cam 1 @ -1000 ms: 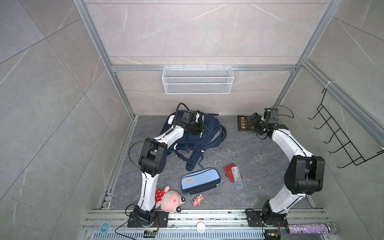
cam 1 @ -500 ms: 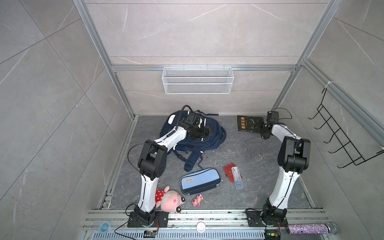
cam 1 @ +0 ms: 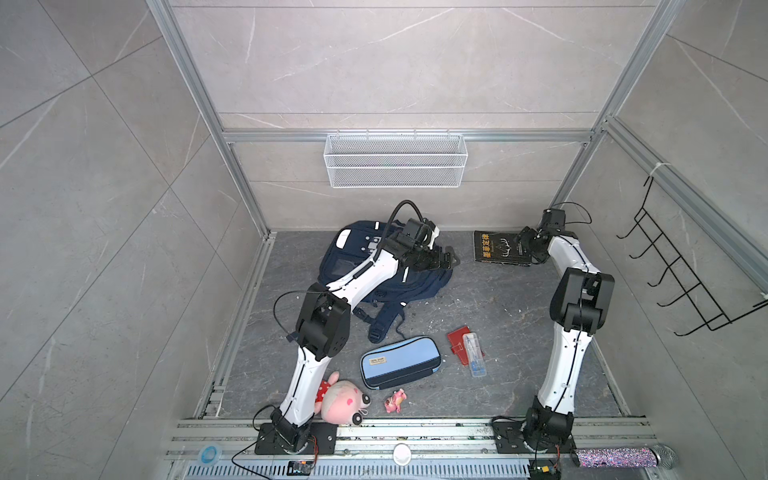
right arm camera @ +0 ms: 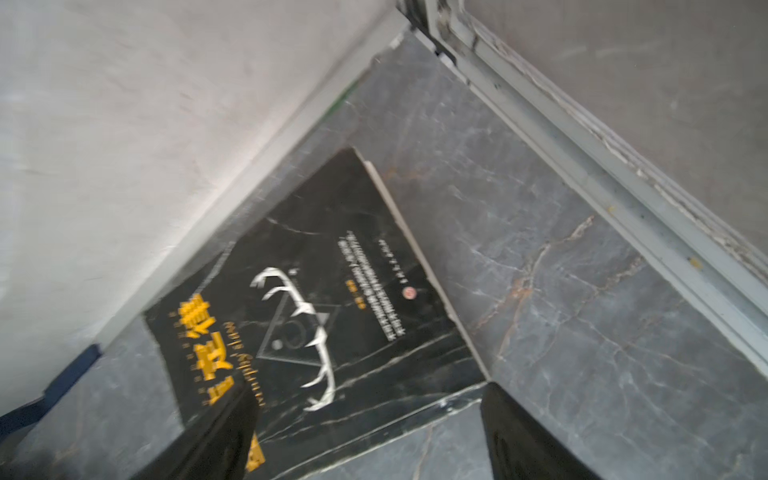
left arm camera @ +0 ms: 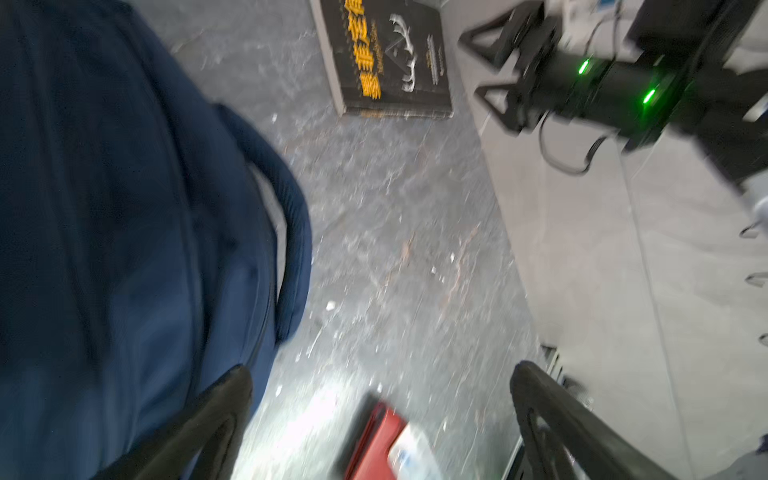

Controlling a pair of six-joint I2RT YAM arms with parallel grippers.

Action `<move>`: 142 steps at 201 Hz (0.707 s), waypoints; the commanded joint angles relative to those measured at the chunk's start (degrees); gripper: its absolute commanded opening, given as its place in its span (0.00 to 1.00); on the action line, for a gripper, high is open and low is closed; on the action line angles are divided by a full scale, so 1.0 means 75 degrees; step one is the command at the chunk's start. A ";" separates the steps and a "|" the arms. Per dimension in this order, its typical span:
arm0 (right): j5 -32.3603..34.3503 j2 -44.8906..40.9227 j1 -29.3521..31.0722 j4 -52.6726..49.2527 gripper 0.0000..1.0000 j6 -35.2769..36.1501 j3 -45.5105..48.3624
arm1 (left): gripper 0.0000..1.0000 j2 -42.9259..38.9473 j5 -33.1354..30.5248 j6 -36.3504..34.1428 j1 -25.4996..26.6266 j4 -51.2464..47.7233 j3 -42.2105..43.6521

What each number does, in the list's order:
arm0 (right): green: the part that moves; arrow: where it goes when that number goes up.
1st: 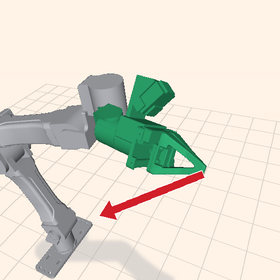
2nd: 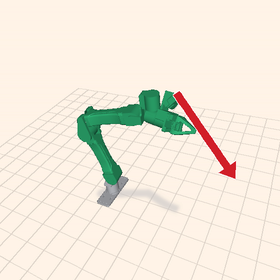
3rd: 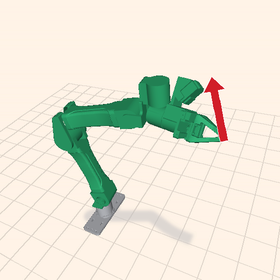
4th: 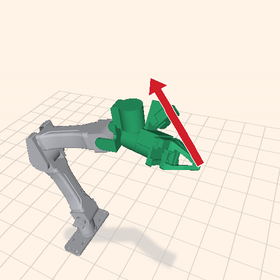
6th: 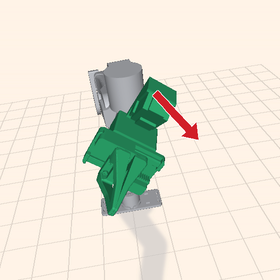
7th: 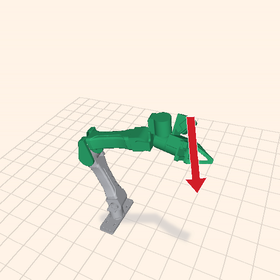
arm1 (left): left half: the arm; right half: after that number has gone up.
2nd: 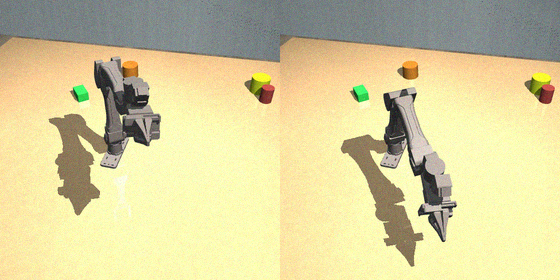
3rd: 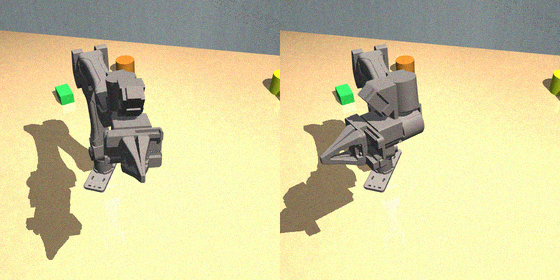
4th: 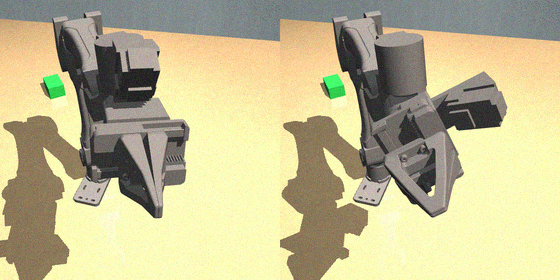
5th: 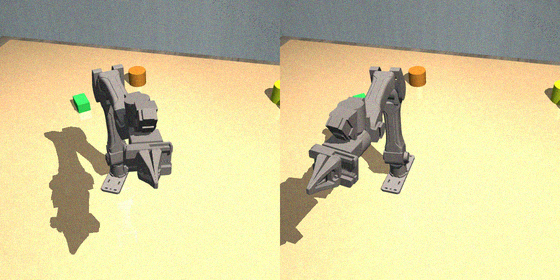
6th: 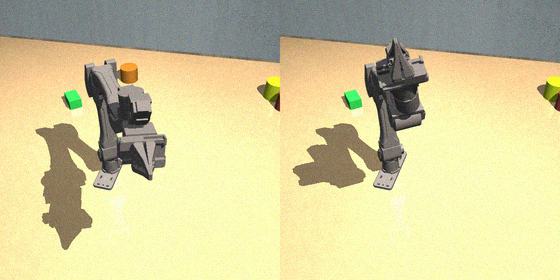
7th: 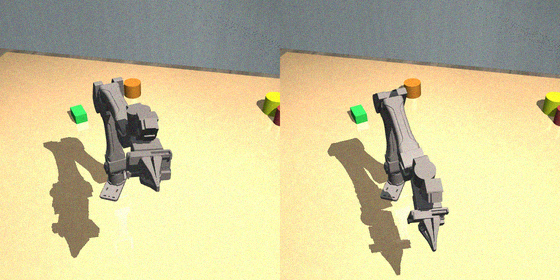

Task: Pack the student bag
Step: 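Grip the black book's edge with the right gripper while the left moves toward it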

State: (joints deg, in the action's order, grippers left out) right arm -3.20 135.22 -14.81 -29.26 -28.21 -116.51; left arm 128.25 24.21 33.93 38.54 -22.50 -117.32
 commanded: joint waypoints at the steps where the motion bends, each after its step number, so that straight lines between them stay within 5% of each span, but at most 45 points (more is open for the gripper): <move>1: -0.0060 0.0393 -0.0108 -0.0452 0.86 0.0129 -0.0400 | 0.99 0.0933 0.0455 0.0811 -0.0065 0.0864 -0.0895; 45: -0.0496 0.0834 -0.0308 -0.0564 0.84 0.0039 -0.0861 | 0.96 0.2410 0.0357 0.2727 -0.0048 0.2213 -0.2116; 85: -0.0807 0.1164 -0.0372 -0.0983 0.80 0.0082 -0.1338 | 0.92 0.3136 -0.0735 0.3766 0.0025 0.2206 -0.2712; 109: -0.0859 0.1085 -0.0352 -0.0970 0.70 -0.0181 -0.1051 | 0.87 0.3604 -0.1369 0.5399 0.0028 0.3088 -0.2513; 142: -0.0790 0.0987 -0.0347 -0.0957 0.52 -0.0466 -0.0748 | 0.87 0.4285 -0.1529 0.5611 0.0111 0.2987 -0.3633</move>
State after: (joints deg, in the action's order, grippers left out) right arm -8.73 142.52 -17.63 -34.26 -30.04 -123.15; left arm 156.53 16.43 70.02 38.98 -2.26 -140.22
